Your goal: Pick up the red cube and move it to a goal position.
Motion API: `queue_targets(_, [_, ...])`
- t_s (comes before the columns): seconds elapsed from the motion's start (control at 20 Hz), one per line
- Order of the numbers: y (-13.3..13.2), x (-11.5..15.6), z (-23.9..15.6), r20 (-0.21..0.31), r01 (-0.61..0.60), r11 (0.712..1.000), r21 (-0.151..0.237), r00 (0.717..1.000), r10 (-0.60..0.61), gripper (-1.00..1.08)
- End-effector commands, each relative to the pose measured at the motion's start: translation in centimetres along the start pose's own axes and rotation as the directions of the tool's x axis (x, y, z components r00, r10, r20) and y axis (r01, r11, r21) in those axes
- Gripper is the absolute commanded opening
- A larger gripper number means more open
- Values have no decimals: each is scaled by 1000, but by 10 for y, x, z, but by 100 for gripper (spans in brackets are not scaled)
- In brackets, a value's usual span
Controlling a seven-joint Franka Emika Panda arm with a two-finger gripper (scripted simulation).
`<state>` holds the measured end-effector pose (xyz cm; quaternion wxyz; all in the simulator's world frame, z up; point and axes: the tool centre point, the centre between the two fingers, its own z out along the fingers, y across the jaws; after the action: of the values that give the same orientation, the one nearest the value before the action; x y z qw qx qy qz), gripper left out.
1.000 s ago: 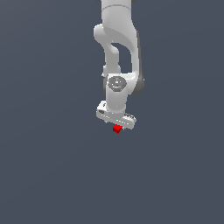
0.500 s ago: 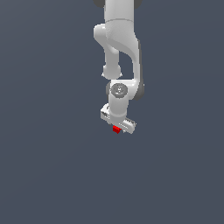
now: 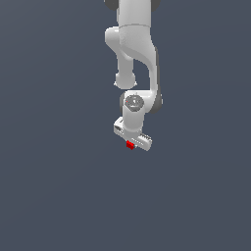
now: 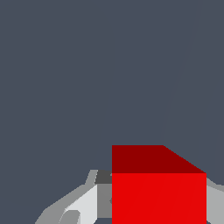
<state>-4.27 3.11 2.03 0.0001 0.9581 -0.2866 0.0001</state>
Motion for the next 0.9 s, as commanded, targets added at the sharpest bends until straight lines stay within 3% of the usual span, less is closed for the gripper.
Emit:
queue_targets(0.0, [0,0,0,0,-1,1000,0,1000,1,-100])
queue_targets(0.45, [1,0,-4,0,-1,1000,0,1000,1,-100])
queue_targets(0.85, [5,-1,-36,0,-1,1000,0,1000,1,-100])
